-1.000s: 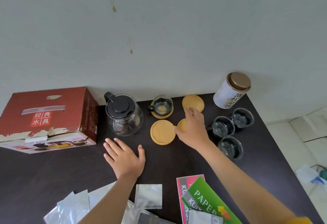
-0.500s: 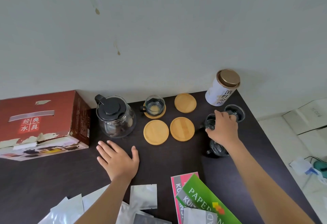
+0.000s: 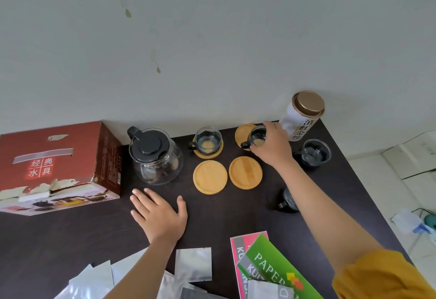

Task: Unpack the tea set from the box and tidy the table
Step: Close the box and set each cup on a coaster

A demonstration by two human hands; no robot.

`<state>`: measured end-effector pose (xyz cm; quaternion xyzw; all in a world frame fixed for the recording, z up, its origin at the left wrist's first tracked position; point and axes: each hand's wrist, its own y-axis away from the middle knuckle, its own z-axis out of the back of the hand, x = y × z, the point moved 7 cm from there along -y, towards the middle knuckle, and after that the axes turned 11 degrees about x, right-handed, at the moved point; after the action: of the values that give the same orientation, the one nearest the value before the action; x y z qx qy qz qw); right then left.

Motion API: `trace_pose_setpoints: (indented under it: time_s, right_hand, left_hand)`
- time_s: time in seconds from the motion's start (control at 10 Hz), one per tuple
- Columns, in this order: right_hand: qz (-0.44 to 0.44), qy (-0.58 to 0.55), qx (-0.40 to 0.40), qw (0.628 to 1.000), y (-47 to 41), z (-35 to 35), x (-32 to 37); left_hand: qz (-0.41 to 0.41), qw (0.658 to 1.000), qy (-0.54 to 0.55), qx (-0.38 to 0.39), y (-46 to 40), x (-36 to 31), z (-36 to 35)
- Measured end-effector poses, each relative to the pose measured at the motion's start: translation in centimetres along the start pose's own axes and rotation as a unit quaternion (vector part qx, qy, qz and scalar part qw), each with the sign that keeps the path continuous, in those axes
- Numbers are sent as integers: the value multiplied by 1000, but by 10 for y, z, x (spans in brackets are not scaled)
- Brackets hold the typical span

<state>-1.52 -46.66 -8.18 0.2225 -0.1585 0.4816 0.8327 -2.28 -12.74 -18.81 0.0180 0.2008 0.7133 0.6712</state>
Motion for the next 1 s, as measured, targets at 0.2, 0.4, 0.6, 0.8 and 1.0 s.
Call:
trace_pose_setpoints:
  time_s: [0.2,0.4,0.6,0.8,1.0]
  right_hand:
    - [17,23,10,1000,-37,-13,7]
    - [25,-20,-10,999,-43,-20,0]
    - [36,-88,-20,995,-14,-21,-10]
    - [32,-116,-119,986,81,-7,-35]
    - [-19,-198,-276,940,170,-11,-76]
  left_hand:
    - [1,1000,1,0,-1,0,0]
    - [0,1000,-2,-2,-1,0,-1]
    - [-2,1000,2,-6,-1,0,-1]
    - [-5,1000,5,-8,0,-1,-1]
    - [-3,1000,7,-9,1,0,-2]
